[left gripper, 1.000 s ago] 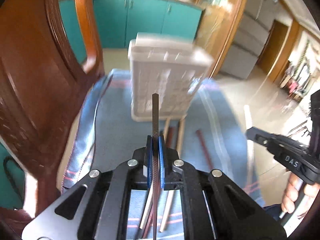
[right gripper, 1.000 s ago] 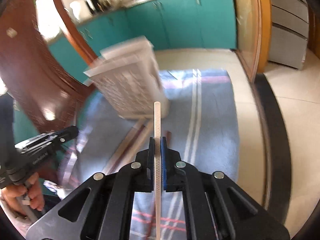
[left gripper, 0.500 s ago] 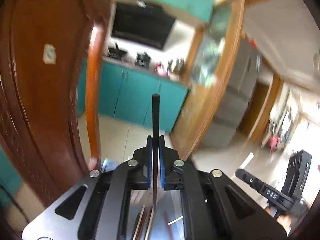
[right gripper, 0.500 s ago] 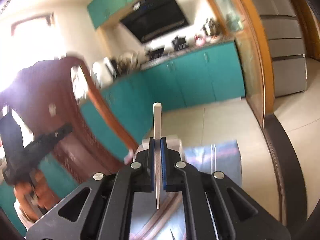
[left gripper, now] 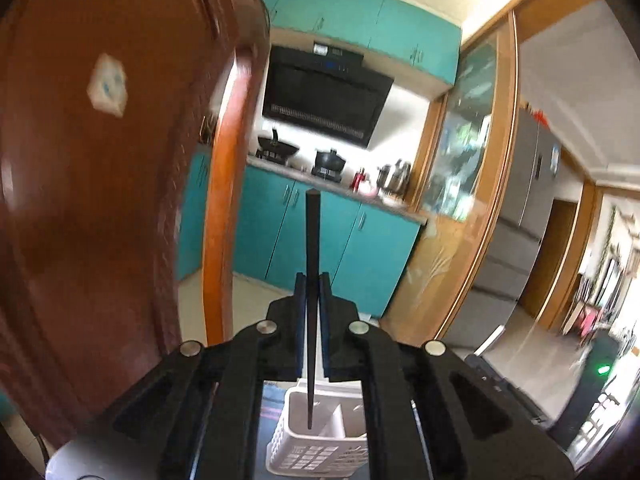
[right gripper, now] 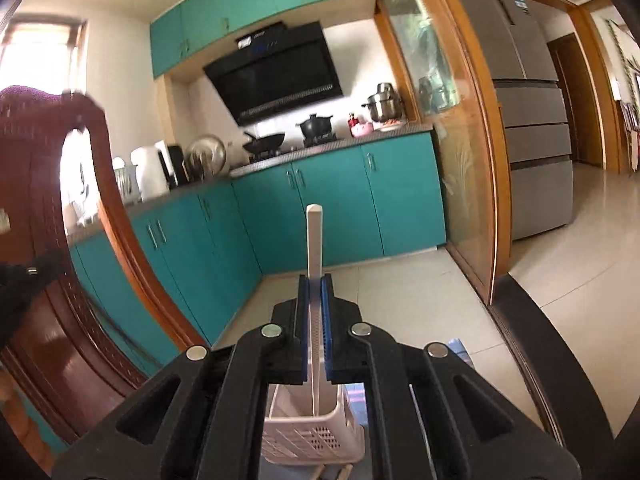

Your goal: Organize utensils

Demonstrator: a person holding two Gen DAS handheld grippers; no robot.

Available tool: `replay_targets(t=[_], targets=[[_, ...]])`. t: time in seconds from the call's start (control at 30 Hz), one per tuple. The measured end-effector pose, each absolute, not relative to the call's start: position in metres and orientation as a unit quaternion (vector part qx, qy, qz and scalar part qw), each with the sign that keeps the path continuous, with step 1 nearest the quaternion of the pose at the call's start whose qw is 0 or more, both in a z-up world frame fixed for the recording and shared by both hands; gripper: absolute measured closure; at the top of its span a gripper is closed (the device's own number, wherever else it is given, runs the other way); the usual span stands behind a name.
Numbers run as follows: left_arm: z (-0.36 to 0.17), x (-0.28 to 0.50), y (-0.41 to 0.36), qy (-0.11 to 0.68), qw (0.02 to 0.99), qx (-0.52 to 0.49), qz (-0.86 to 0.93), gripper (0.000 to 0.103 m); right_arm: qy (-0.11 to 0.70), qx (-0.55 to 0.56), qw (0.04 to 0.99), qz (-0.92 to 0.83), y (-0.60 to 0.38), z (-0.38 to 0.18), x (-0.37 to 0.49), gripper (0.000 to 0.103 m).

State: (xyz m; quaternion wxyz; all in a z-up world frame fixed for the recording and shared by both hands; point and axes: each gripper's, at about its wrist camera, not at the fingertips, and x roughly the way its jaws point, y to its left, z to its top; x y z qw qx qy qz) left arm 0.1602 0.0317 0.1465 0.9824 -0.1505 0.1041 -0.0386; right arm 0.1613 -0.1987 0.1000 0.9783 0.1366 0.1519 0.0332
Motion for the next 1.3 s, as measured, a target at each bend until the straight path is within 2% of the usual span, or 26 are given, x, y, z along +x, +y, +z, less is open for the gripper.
replay_targets(t=[0.23,0.43,0.47,0.53,0.63,0.8,0.93,1.0,1.03,1.2,1.3], targets=[[0.106,0.195,0.03,0.168,0.972,-0.16,-0.036,0.096,0.176,0.115,0.976,0.049,-0.194,0.08,0.158,0.096],[0.092,0.206,0.015,0.187,0.973,-0.133,-0.035,0.096,0.182,0.111,0.976,0.052,-0.196,0.079,0.153,0.095],[0.091,0.205,0.014,0.188,0.973,-0.13,-0.036,0.096,0.181,0.11,0.976,0.053,-0.197,0.08,0.151,0.094],[0.089,0.202,0.012,0.189,0.974,-0.123,-0.035,0.096,0.18,0.111,0.976,0.054,-0.198,0.082,0.147,0.079],[0.088,0.194,0.013,0.185,0.975,-0.114,-0.036,0.095,0.168,0.119,0.977,0.059,-0.205,0.087,0.134,0.067],[0.086,0.172,0.022,0.184,0.975,-0.118,-0.039,0.082,0.125,0.135,0.982,0.044,-0.232,0.094,0.102,0.061],[0.077,0.142,0.024,0.176,0.979,-0.097,-0.033,0.08,0.11,0.149,0.983,-0.017,-0.268,0.08,0.076,0.061],[0.065,0.128,0.02,0.183,0.98,-0.072,-0.018,0.075,0.136,0.15,0.978,-0.043,-0.28,0.065,0.076,0.061],[0.056,0.124,0.016,0.2,0.978,-0.059,-0.014,0.071,0.17,0.148,0.973,-0.048,-0.285,0.052,0.082,0.061],[0.016,0.123,-0.005,0.29,0.957,-0.009,-0.017,0.065,0.377,0.175,0.909,0.001,-0.28,-0.027,0.123,0.061],[0.001,0.129,-0.009,0.324,0.946,0.01,-0.016,0.062,0.442,0.109,0.89,0.025,-0.241,-0.061,0.131,0.061]])
